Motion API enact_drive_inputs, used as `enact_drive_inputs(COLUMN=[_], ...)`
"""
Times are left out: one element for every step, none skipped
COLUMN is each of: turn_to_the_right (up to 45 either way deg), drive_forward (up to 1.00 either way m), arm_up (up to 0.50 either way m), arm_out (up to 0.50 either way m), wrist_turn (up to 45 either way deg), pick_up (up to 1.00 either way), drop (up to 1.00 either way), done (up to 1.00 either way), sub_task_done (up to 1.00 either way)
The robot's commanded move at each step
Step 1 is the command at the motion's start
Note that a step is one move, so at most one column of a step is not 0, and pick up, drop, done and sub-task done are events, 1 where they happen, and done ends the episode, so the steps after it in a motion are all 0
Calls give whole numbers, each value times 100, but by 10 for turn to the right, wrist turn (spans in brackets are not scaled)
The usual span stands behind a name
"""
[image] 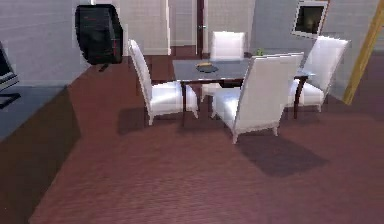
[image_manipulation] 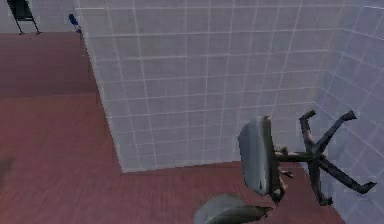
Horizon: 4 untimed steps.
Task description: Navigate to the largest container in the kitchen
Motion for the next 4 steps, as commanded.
enact_drive_inputs(turn_to_the_right=[0, 270, 0, 300], drive_forward=[15, 0, 40, 0], arm_up=[0, 0, 0, 0], arm_out=[0, 0, 0, 0], wrist_turn=[0, 0, 0, 0], pick_up=[0, 0, 0, 0], drop=[0, 0, 0, 0], done=[0, 0, 0, 0], sub_task_done=[0, 0, 0, 0])
